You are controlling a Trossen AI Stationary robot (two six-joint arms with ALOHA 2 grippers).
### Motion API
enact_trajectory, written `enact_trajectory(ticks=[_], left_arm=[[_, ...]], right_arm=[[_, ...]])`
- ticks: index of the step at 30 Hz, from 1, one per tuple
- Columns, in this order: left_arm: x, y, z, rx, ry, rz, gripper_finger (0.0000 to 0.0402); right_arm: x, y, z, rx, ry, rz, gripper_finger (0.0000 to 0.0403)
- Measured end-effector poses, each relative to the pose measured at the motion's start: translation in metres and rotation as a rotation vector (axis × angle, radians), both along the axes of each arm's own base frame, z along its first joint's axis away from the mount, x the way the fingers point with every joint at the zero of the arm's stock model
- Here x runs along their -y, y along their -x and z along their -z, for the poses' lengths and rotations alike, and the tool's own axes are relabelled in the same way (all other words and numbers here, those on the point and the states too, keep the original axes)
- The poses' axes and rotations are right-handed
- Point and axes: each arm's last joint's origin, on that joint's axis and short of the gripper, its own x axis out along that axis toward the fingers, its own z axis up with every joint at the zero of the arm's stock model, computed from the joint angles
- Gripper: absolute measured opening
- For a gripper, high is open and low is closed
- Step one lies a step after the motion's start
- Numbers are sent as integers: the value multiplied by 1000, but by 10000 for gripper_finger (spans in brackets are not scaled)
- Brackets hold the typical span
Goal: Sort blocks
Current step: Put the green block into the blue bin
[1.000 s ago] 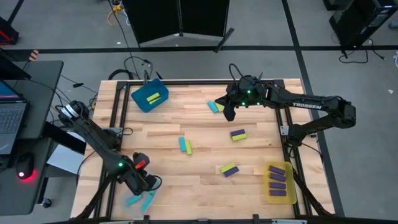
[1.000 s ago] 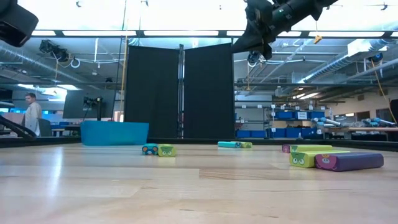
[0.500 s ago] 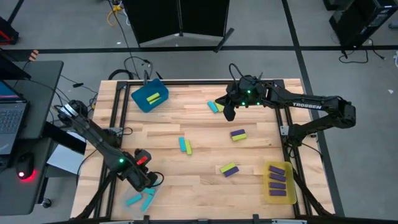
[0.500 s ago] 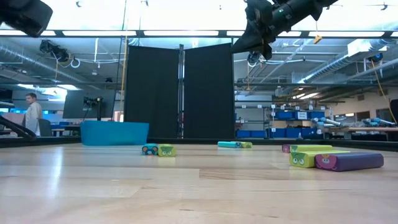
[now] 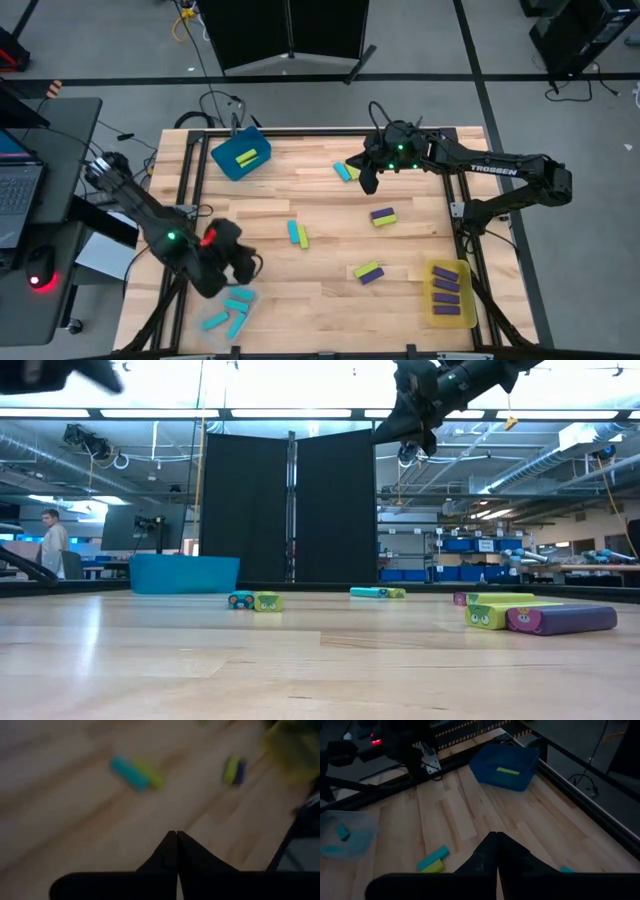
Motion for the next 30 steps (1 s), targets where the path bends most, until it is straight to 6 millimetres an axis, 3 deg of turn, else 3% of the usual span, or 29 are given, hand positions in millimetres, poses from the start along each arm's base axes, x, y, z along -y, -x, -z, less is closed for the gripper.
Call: enact_trajectory(ticks=[6,12,18,23,30], left_arm=[[-28,-5,-12,148,-67,14,2],[-59,-26,-16,270,-138,82,1],[-90,-48,-13,380,-174,121,1],[-114,-54,-6,404,-243,93,1],[-133,-55,-7,367,-338,186,3]], right_arm=[[0,0,0,3,1,1,17],[0,0,0,0,-17,-20,12],[-2,-1,-2,42,-62,-93,16],[-3,-1,-2,51,-128,-105,14],[-1,-30,5,90,-306,47,19]])
